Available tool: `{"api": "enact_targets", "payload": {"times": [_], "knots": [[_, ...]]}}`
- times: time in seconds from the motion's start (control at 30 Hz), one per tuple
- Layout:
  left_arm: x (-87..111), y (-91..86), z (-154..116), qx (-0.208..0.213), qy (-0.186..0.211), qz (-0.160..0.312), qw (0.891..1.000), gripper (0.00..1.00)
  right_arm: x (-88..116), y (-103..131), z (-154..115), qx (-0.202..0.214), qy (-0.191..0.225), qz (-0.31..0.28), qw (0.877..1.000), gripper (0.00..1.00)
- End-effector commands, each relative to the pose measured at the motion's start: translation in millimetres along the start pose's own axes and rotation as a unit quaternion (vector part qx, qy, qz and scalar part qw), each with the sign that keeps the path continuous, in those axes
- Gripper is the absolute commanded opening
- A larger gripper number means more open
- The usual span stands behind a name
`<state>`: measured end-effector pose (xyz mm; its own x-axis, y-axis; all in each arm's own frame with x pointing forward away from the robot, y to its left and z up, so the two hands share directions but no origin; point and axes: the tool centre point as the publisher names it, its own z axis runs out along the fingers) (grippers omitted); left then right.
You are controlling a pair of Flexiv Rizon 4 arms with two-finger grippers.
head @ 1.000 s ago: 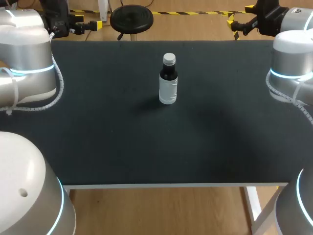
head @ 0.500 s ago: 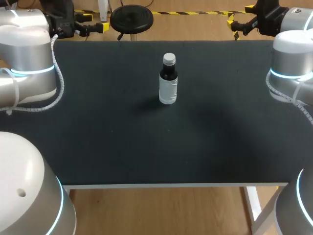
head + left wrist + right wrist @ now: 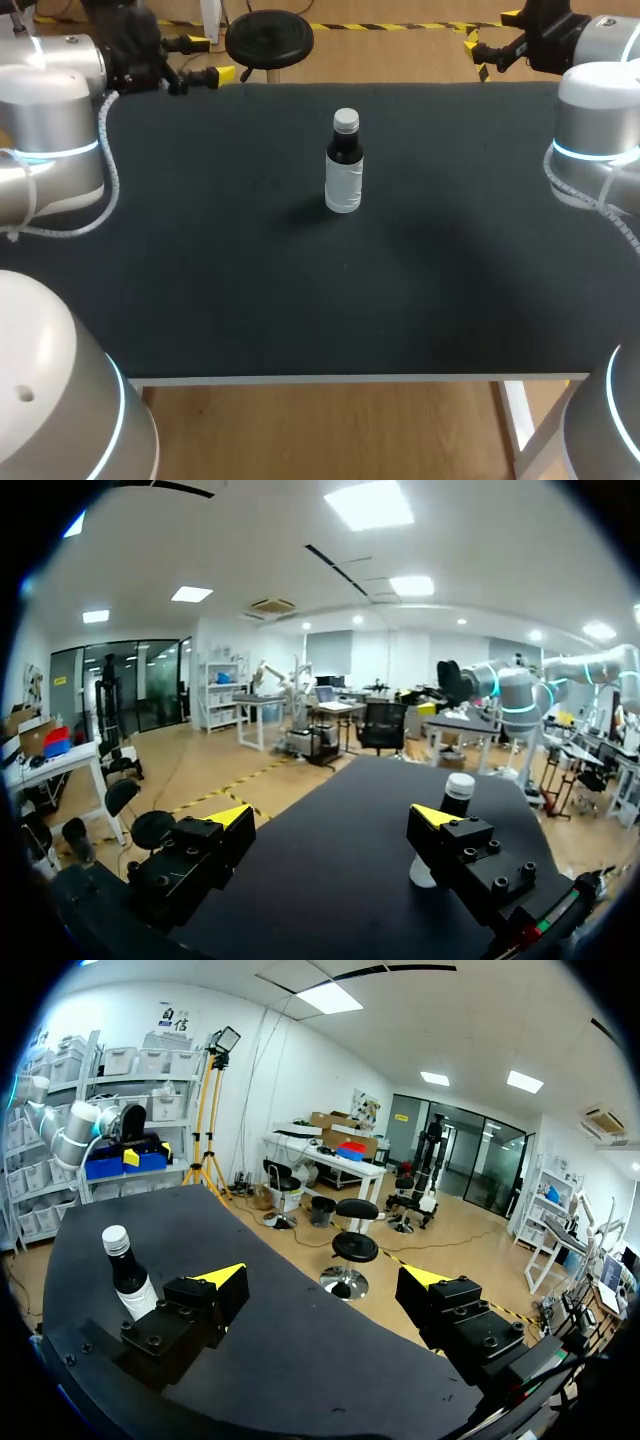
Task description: Unscrew the bottle cap
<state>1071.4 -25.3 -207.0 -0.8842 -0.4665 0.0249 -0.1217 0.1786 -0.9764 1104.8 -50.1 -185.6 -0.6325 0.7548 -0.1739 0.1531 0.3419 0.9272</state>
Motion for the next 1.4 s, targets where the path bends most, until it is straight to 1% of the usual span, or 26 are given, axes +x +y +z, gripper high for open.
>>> {"api": "enact_targets", "payload": {"times": [0.03,0.13,0.27,0.33,0.47,0.87,1.13,1.4], "knots": [[-7.7,8.5,11.5,0.005,0.039,0.014,0.999,1.0,0.1,0.3,-0.4,0.001,0.0,0.0,1.0,1.0],[-3.6,10.7,18.9,0.02,0.067,0.022,0.997,1.0,0.1,0.3,-0.4,0.001,0.0,0.0,1.0,1.0],[0.9,14.3,26.9,0.029,0.094,0.034,0.995,1.0,0.1,0.3,-0.4,0.001,0.0,0.0,1.0,1.0],[5.5,15.4,32.4,0.04,0.112,0.041,0.992,1.0,0.1,0.3,-0.4,0.001,0.0,0.0,1.0,1.0],[14.0,17.7,44.7,0.047,0.135,0.043,0.989,1.0,0.1,0.3,-0.4,0.001,0.0,0.0,1.0,1.0],[33.4,29.7,78.6,0.086,0.182,0.043,0.979,1.0,0.1,0.3,-0.4,0.001,0.0,0.0,1.0,1.0],[51.8,35.9,100.3,0.093,0.21,0.039,0.972,1.0,0.1,0.3,-0.4,0.001,0.0,0.0,1.0,1.0],[72.5,38.1,108.8,0.11,0.231,0.032,0.966,1.0,0.1,0.3,-0.4,0.001,0.0,0.0,1.0,1.0]]}}
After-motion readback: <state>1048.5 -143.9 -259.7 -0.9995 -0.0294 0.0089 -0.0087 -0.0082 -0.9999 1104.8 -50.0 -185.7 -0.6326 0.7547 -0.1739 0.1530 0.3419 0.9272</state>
